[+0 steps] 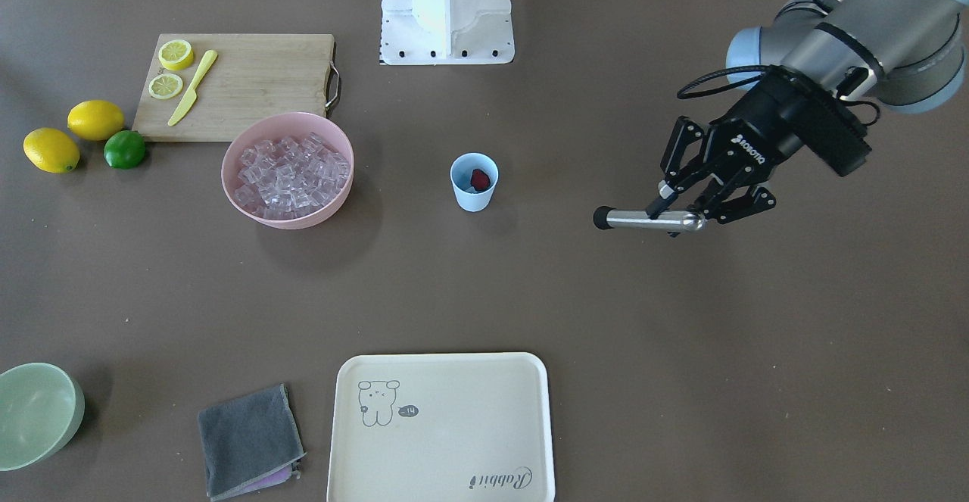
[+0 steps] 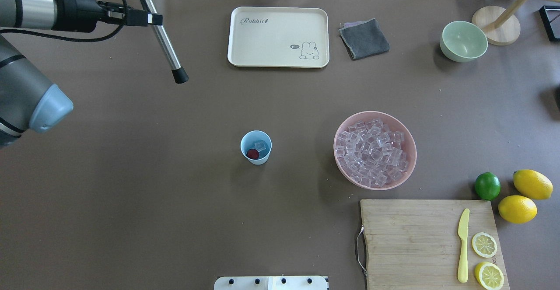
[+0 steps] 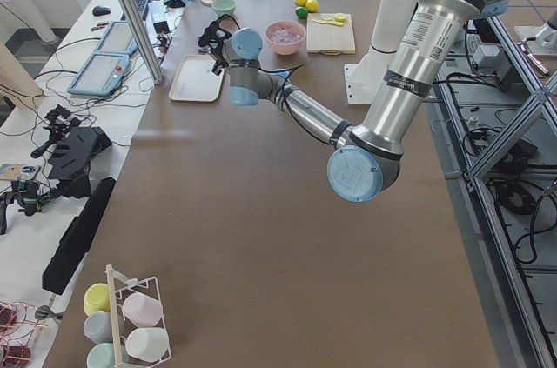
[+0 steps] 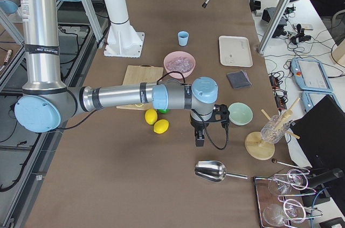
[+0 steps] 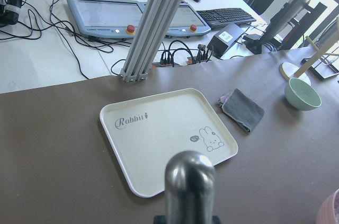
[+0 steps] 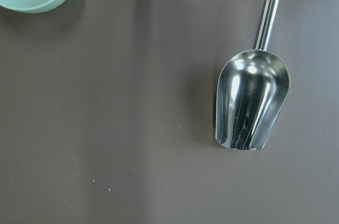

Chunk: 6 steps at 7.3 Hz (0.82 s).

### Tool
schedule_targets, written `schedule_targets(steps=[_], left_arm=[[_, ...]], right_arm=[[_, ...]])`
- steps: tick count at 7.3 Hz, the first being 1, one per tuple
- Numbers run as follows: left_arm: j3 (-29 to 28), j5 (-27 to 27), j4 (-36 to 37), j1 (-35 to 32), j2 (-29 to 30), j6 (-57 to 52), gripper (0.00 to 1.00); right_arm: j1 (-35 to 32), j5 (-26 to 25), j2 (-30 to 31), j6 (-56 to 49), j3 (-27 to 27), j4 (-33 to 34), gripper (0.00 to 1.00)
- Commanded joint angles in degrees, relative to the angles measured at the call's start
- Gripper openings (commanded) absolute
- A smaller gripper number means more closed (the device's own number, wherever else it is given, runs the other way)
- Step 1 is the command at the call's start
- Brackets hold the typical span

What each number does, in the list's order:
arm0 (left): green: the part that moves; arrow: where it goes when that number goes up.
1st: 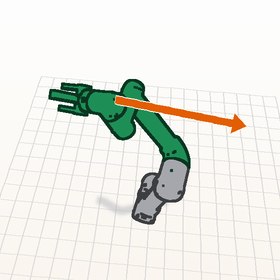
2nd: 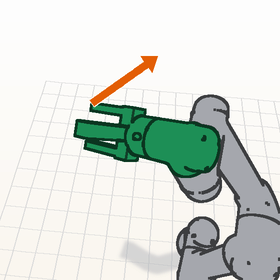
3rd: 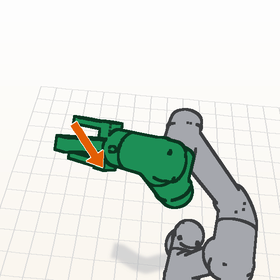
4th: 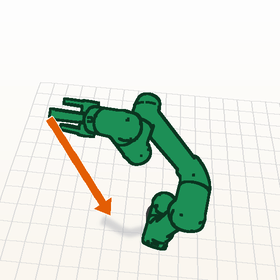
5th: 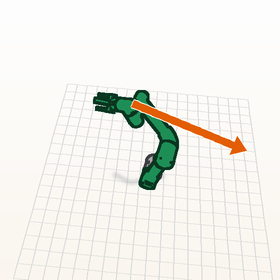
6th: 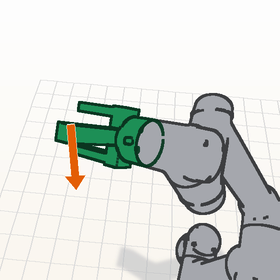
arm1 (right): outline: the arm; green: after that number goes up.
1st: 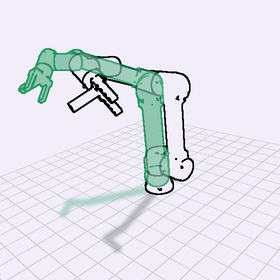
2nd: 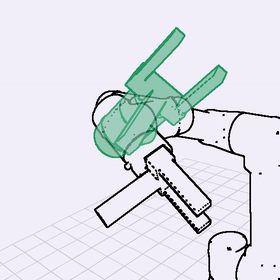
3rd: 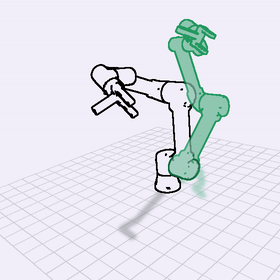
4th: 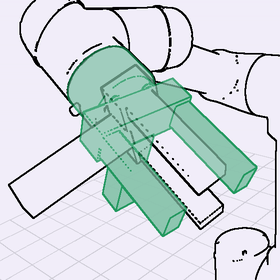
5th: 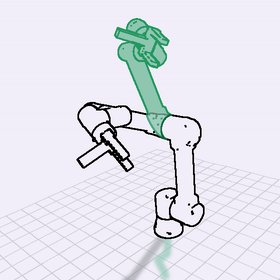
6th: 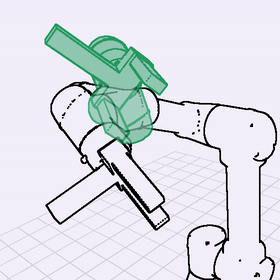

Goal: Mash ice and strawberries in cup
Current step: 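Lift the metal rod upright and carry it over the cup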

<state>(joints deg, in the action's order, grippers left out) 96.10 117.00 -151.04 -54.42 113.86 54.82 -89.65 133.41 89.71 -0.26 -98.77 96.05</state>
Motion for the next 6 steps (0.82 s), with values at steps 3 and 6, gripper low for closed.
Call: schedule_targets(steps=[3,6], left_arm=[[6.89,-16.26,-3.29,9.07,1.63,0.12,0.32],[8.85,-33.06,-3.3,22.53,1.28,-9.34,0.32]], right_arm=[[0.09,-0.26,-1.56,0.17,0.87,2.21,1.0],[0.18,-0.26,-0.94,0.17,1.56,2.21,1.0]])
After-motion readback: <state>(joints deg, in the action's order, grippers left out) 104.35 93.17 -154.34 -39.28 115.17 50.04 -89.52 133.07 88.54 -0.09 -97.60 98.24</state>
